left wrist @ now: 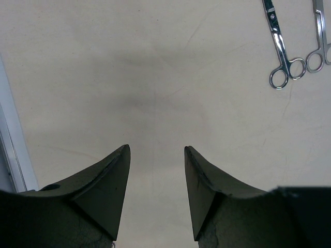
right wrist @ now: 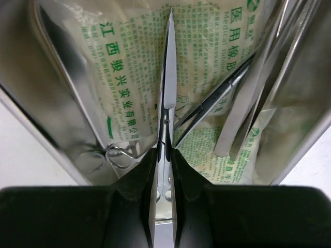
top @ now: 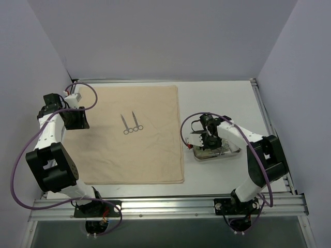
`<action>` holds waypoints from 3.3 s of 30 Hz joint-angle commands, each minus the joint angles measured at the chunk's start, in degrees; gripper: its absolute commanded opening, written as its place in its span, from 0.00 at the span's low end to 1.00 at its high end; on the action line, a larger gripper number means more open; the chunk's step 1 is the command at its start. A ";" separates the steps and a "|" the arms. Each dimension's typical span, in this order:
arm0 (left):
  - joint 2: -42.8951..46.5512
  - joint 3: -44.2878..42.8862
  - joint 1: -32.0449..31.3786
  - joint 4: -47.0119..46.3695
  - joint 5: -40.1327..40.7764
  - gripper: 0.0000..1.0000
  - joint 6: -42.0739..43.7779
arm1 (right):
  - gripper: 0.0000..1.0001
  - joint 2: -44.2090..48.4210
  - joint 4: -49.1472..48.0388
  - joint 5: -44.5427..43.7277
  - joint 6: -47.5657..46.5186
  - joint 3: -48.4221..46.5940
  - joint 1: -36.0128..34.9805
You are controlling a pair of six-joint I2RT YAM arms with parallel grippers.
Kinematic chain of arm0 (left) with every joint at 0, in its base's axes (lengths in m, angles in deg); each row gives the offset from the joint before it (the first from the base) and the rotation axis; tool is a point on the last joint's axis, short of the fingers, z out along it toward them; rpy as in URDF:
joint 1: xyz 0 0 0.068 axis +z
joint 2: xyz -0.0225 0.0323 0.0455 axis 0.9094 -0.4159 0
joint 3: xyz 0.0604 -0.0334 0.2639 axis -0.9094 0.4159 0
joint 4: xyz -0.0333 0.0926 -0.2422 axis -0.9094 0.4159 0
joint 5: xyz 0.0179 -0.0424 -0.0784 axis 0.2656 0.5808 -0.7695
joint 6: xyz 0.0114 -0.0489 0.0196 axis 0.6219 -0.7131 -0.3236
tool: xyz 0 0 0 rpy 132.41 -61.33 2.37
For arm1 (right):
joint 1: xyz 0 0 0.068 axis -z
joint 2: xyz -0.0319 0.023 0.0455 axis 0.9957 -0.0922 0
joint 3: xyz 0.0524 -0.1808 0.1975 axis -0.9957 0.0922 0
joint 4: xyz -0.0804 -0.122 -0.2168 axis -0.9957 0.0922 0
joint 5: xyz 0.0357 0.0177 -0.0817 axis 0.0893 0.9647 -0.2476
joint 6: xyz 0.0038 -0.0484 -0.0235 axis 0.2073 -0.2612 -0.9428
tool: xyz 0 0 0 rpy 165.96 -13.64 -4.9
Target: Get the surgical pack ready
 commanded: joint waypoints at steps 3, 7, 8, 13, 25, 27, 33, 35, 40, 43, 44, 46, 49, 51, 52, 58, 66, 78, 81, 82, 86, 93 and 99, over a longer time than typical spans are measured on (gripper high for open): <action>0.30 -2.00 0.45 -2.01 -0.91 0.56 0.07 | 0.02 -1.09 -1.13 -2.37 -2.58 0.31 0.73; 0.47 -1.83 0.63 -1.75 -0.73 0.56 0.42 | 0.17 -1.44 -0.96 -4.13 -2.32 -1.09 0.73; 0.56 -1.74 0.54 -1.75 -0.73 0.56 0.42 | 0.20 -1.35 -0.35 -4.13 -2.23 -1.62 0.73; 0.30 -2.17 0.63 -1.31 -0.91 0.56 0.42 | 0.43 1.01 1.50 -4.39 -0.91 -2.23 0.03; 2.05 -2.70 0.54 1.59 3.82 0.56 1.74 | 0.50 7.87 -7.52 -15.00 18.41 -26.56 -8.22; 2.67 -2.79 0.45 1.86 6.37 0.56 2.18 | 0.54 7.61 -15.26 -16.60 22.01 -28.68 -11.48; 6.97 -2.70 0.54 3.78 12.62 0.57 3.58 | 0.73 -1.51 -24.50 -6.79 40.65 -41.43 -12.72; 8.90 -2.62 0.45 4.66 13.32 0.58 3.59 | 0.82 -2.40 -31.84 -2.56 44.50 -40.74 -12.90; 13.29 -1.22 0.54 7.13 13.24 0.59 3.76 | 1.00 -3.19 -52.88 1.06 58.49 -36.51 -12.98; 15.15 -0.42 0.54 7.92 13.33 0.59 3.50 | 1.00 -8.81 -48.01 -5.14 58.16 -45.01 -14.47; 15.32 -0.16 0.54 8.18 13.42 0.59 3.24 | 1.00 -11.00 -41.19 -7.62 57.63 -48.26 -15.00; 15.85 -0.07 0.54 8.80 13.77 0.59 2.53 | 1.00 -16.63 -35.44 -15.50 55.61 -55.80 -16.32; 16.47 0.02 0.54 9.33 13.68 0.59 1.57 | 1.00 -21.38 -30.66 -24.40 50.97 -58.83 -19.13; 16.82 0.37 0.45 9.50 13.59 0.60 1.22 | 1.00 -23.40 -32.32 -33.02 47.62 -58.23 -21.41; 16.91 0.46 0.28 9.50 13.51 0.61 1.13 | 1.00 -23.85 -36.16 -35.31 44.04 -56.66 -22.38; 16.38 1.95 -0.34 9.50 13.33 0.64 0.42 | 1.00 -28.33 -36.75 -37.01 45.39 -54.62 -26.34; 14.98 2.48 -0.43 8.36 11.75 0.64 -0.02 | 0.80 -38.34 -26.44 -23.82 73.94 -60.24 -26.78; 14.28 3.71 -0.43 5.28 11.48 0.64 0.68 | 0.60 -46.70 -25.56 -15.91 88.74 -62.53 -26.52; 13.66 3.45 -0.43 5.28 11.13 0.64 0.51 | 0.44 -48.63 -26.26 -13.63 89.00 -63.75 -26.52; 13.66 3.45 -0.51 5.28 10.87 0.64 0.42 | 0.43 -49.16 -26.09 -13.10 89.18 -64.54 -26.43; 13.83 3.80 -0.43 5.46 9.72 0.64 0.07 | 0.38 -51.80 -25.73 -11.78 91.02 -68.59 -26.52; 13.39 4.42 -0.43 4.76 9.64 0.64 0.33 | 0.37 -54.78 -25.93 -15.37 94.19 -70.43 -27.31; 13.13 5.65 -0.43 3.88 9.29 0.64 0.33 | 0.34 -58.83 -22.58 -17.93 92.52 -74.22 -29.33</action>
